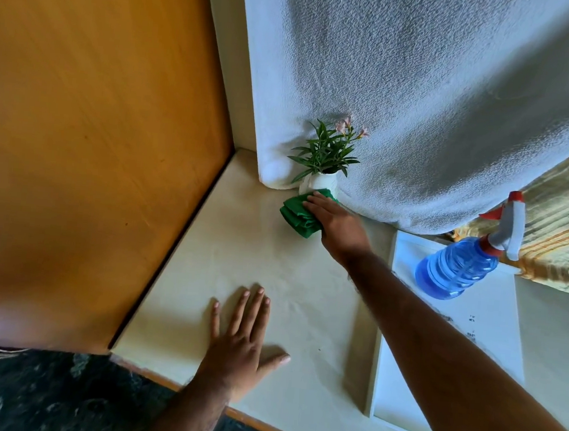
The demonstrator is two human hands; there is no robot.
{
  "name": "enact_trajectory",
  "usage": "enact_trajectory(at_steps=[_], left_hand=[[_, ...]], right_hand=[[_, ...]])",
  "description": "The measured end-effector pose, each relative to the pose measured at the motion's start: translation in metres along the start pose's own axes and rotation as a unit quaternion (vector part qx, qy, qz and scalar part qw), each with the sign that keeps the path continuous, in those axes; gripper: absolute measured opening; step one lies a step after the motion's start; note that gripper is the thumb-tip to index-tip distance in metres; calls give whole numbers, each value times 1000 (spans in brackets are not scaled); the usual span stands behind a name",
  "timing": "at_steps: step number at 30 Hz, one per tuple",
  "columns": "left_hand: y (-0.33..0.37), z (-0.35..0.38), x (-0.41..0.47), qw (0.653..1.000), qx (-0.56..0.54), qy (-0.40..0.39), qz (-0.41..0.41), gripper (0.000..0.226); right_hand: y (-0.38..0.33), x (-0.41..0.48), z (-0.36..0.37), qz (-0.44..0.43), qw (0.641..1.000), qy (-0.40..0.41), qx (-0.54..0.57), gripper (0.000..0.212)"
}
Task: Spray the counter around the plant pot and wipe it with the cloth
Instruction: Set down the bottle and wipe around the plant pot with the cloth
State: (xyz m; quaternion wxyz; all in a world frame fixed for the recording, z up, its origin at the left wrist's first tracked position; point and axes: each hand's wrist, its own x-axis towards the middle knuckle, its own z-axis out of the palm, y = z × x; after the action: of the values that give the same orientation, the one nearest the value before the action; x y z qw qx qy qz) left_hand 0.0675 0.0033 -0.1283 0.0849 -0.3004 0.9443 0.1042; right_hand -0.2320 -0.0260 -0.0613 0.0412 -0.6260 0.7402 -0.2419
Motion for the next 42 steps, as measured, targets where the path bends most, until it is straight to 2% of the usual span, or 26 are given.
enact_trajectory(at_steps=[6,12,16,24,29,37,42], left_hand=[[-1,0,-1,1000,-2,4,-1,106],[-1,1,0,1000,-3,-1,-1,107],[-1,1,-1,1000,-2,-1,-1,107],[-1,0,-1,1000,-2,0,3,106],[-2,-2,-1,1000,-1,-17,-1,105],[1,-11,2,996,20,-77,-39,108],[6,-19,1,995,6,-96,-37,111]], right_hand=[[-1,-8,1,20,999,-1,26,61],[-10,11,-17,-52,997,52,-12,63],[-4,11,-14,-64,997,23,-26,57],[4,-9,7,83,993,-75,41,59],[-9,-6,-5,98,988,-115,-9,61],[-38,-67,-60,52,998,-20,-32,53],[-37,-147,-88,88,995,27,-47,51]])
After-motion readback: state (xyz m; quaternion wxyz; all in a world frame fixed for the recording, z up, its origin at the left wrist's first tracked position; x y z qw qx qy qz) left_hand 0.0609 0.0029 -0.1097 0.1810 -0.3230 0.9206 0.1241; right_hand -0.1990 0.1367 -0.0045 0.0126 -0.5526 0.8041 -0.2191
